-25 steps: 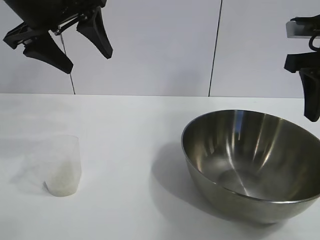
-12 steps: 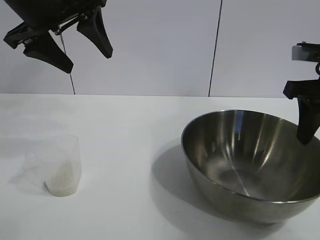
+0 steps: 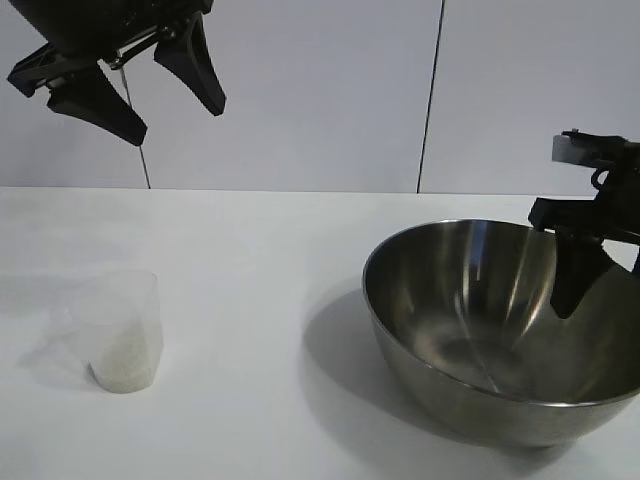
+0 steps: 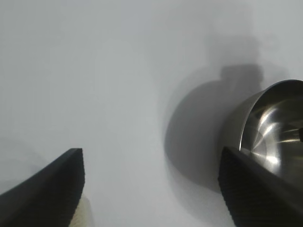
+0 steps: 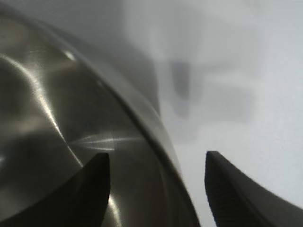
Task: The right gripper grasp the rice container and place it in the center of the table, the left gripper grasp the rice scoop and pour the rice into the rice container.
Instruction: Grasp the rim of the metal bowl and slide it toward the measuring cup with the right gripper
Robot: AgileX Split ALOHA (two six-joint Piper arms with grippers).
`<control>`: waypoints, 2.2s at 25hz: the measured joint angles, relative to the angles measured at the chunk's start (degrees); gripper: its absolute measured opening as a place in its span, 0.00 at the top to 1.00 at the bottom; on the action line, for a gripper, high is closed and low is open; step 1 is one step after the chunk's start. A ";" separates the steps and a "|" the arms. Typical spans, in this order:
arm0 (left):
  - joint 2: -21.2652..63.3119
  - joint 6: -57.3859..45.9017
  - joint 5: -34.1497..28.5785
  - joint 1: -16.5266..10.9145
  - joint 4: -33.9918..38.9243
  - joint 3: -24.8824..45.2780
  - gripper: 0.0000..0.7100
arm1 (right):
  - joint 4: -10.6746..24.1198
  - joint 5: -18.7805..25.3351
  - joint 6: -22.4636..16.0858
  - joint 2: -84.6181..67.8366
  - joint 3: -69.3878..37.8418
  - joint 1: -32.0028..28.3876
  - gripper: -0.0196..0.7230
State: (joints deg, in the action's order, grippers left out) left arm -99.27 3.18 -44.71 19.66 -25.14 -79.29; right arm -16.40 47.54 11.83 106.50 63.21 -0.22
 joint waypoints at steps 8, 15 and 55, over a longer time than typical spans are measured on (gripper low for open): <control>0.00 0.00 0.02 0.00 0.00 0.00 0.20 | -8.38 0.90 6.76 0.26 -0.17 0.00 0.96; 0.00 0.00 0.06 0.00 0.00 0.00 0.20 | -13.65 0.59 10.06 0.26 -0.17 1.35 0.96; 0.00 0.00 0.12 0.00 0.00 0.00 0.20 | -11.76 -2.60 -3.27 4.86 4.51 14.77 0.50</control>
State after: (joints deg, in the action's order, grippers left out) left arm -99.27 3.18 -44.58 19.66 -25.14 -79.29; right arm -28.17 44.94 8.56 111.36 67.73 14.55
